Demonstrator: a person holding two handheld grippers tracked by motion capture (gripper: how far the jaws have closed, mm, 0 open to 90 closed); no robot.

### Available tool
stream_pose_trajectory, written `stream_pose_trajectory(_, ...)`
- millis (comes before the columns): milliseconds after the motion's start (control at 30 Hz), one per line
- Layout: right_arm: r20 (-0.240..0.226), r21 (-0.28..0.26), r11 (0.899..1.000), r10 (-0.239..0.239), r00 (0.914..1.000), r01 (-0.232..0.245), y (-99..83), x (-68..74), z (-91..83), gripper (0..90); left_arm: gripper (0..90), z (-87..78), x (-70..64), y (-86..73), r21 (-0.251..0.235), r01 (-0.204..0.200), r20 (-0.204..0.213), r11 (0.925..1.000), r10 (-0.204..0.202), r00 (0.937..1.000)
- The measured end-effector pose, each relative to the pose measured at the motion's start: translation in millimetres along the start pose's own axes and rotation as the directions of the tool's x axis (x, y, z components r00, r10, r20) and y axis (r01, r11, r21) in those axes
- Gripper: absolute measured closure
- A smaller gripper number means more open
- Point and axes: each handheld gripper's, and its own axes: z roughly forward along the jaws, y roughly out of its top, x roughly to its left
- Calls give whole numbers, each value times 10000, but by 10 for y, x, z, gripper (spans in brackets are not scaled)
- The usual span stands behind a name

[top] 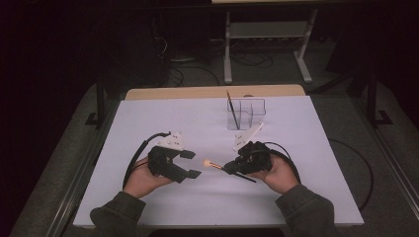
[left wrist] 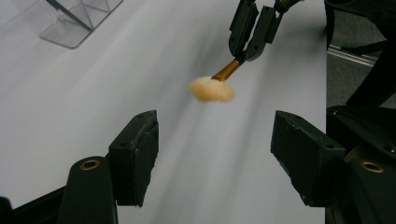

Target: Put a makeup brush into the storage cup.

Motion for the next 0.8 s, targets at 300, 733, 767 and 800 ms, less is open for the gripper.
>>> stream_pose_trajectory(300,-145,-107,9999,-104,9998,103,-25,96,8,830,329,106,-80,147,329,-441,324,9985,430,9985)
stream_pose_trajectory(733,-336,-149,9988,-474,9983,469,51,168,40,830,358,191,-98,224,492,-622,799,9968,582,9951)
stream_pose_trajectory(767,-348,-132,9989,-448,9984,443,58,172,40,830,369,197,-98,227,501,-666,831,9965,623,9946)
stream_pose_trajectory(800,-348,-149,9989,-440,9984,435,64,176,39,830,378,201,-97,230,529,-707,860,9961,660,9941)
